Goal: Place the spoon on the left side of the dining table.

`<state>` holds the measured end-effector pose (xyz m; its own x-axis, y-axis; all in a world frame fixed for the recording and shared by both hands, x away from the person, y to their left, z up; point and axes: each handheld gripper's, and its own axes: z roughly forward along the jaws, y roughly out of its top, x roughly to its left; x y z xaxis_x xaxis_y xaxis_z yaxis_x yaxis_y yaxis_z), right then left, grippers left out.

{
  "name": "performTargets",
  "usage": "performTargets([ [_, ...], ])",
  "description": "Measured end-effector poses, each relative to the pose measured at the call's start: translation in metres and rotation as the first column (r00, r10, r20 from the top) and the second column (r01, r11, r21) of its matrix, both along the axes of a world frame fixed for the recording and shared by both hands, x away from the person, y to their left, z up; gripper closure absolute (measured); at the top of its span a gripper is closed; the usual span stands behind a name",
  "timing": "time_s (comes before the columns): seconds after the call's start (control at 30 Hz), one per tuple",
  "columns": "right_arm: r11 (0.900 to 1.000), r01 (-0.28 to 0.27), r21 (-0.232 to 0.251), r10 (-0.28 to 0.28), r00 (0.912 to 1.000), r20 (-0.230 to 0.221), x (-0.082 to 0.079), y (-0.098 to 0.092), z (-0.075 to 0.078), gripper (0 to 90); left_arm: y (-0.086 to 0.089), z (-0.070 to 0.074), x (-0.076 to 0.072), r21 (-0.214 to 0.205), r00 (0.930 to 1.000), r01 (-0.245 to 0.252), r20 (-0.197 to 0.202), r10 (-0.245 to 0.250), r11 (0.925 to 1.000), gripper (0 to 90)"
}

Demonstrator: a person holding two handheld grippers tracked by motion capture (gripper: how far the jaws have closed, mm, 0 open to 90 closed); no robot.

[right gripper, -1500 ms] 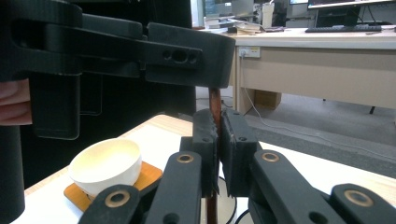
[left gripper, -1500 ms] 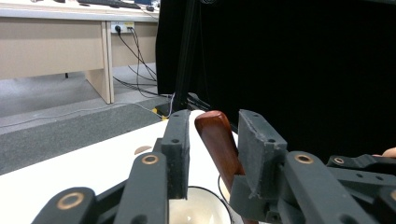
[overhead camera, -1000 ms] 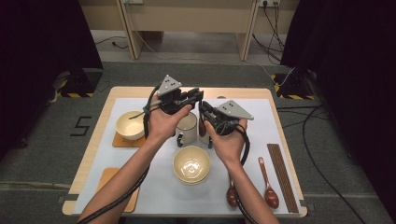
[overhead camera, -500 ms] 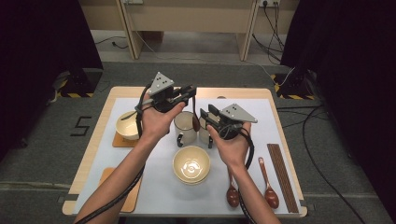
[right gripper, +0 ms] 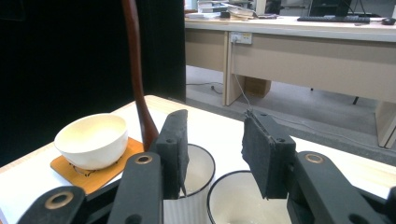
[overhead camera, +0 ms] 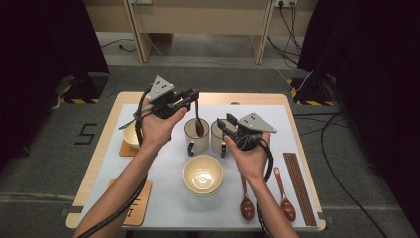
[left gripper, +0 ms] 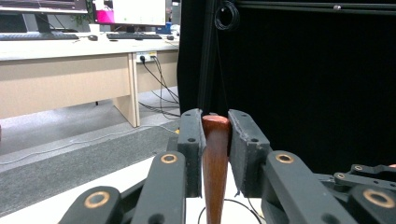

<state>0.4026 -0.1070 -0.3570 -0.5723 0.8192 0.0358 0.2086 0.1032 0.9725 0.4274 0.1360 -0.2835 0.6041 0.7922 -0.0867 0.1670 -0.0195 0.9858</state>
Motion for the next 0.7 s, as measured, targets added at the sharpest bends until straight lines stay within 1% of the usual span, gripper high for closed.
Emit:
performTargets([
  [0.07, 1.0, 0.001, 0.003, 0.0, 1.0, -0.006, 0.0, -0.002, -0.002, 60.4, 0.003, 0.0, -0.001, 0.004, 1.0, -0.006, 0.003, 0.006, 1.0, 74.7],
  [0.1, 1.0, 0.0, -0.002, 0.0, 1.0, 0.0, 0.0, -0.003, -0.003, 60.4, 0.004, -0.001, -0.001, 0.008, 1.0, -0.008, 0.005, 0.008, 0.9999, 74.7],
  [0.23, 1.0, 0.006, 0.007, -0.006, 0.9999, -0.013, -0.002, -0.005, -0.005, 60.5, 0.009, -0.001, -0.002, 0.009, 0.9998, -0.018, 0.009, 0.018, 0.9998, 74.7],
  [0.3, 1.0, 0.009, 0.003, -0.009, 0.9999, -0.008, -0.002, -0.007, -0.006, 60.5, 0.012, -0.001, -0.002, 0.009, 0.9996, -0.023, 0.014, 0.023, 0.9997, 74.7],
  [0.4, 0.9999, 0.013, 0.006, -0.013, 0.9998, -0.012, -0.003, -0.01, -0.007, 60.5, 0.015, 0.0, -0.004, 0.012, 0.9993, -0.032, 0.018, 0.032, 0.9994, 74.8],
  [0.6, 0.9997, 0.024, 0.006, -0.024, 0.9996, -0.012, -0.005, -0.015, -0.01, 60.4, 0.023, 0.001, -0.005, 0.001, 0.9984, -0.051, 0.025, 0.051, 0.9987, 74.8],
  [0.7, 0.9995, 0.032, 0.008, -0.032, 0.9993, -0.018, -0.006, -0.018, -0.011, 60.4, 0.028, 0.0, -0.005, 0.002, 0.9977, -0.062, 0.027, 0.062, 0.9981, 74.8],
])
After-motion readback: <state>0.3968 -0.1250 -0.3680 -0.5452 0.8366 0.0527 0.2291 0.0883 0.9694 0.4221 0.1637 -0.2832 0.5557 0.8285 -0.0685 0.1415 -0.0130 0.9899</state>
